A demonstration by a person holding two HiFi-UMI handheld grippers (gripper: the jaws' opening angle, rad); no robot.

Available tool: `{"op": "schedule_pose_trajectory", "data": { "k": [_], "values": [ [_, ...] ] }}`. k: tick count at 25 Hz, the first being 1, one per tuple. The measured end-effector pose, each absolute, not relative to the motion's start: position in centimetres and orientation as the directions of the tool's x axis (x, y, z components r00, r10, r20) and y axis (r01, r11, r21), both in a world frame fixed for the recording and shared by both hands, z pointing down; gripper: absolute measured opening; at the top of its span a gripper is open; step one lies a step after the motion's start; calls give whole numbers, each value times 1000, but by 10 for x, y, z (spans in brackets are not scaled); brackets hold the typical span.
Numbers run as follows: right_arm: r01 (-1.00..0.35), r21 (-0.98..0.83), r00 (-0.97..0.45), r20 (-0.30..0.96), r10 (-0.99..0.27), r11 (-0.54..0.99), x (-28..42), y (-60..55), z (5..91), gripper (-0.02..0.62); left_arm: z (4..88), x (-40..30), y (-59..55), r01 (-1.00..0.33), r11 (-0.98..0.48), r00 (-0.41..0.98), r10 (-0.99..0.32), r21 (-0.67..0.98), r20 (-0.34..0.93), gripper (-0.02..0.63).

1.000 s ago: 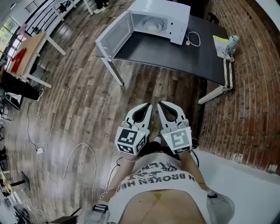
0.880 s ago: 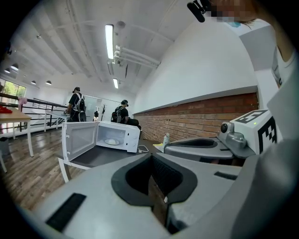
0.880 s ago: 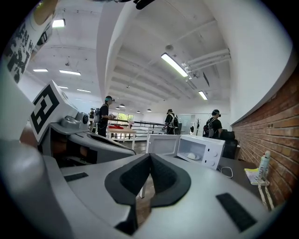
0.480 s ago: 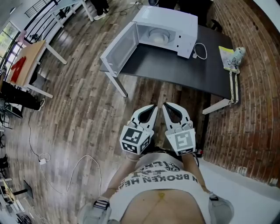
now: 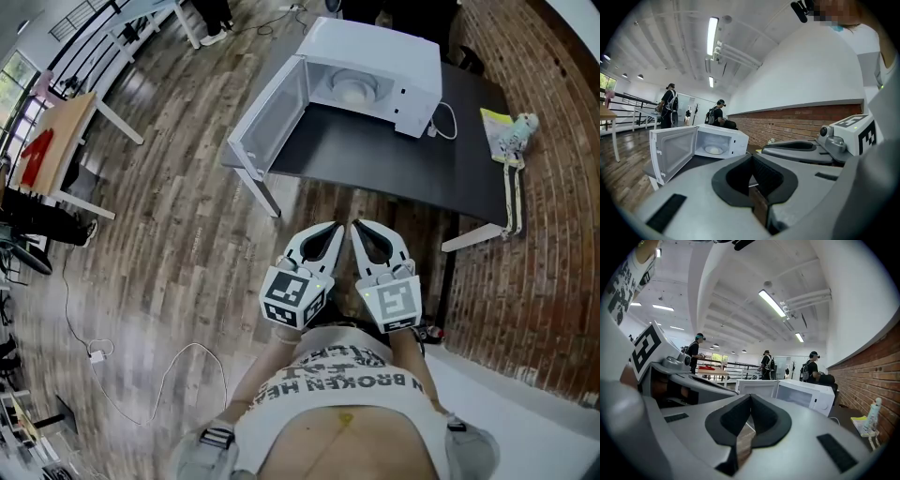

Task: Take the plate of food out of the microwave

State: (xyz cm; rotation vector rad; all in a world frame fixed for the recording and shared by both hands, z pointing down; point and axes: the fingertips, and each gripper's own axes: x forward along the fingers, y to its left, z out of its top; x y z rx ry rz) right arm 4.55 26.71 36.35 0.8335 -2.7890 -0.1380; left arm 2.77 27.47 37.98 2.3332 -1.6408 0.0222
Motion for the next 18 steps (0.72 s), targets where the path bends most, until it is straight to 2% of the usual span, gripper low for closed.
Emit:
{"op": "schedule_pose_trajectory", "data": {
  "k": [18],
  "values": [
    [-542, 121, -794, 250, -554, 832, 6, 249, 385, 8, 393, -13, 258, -921, -315, 362, -910, 231, 202, 6]
  ]
}}
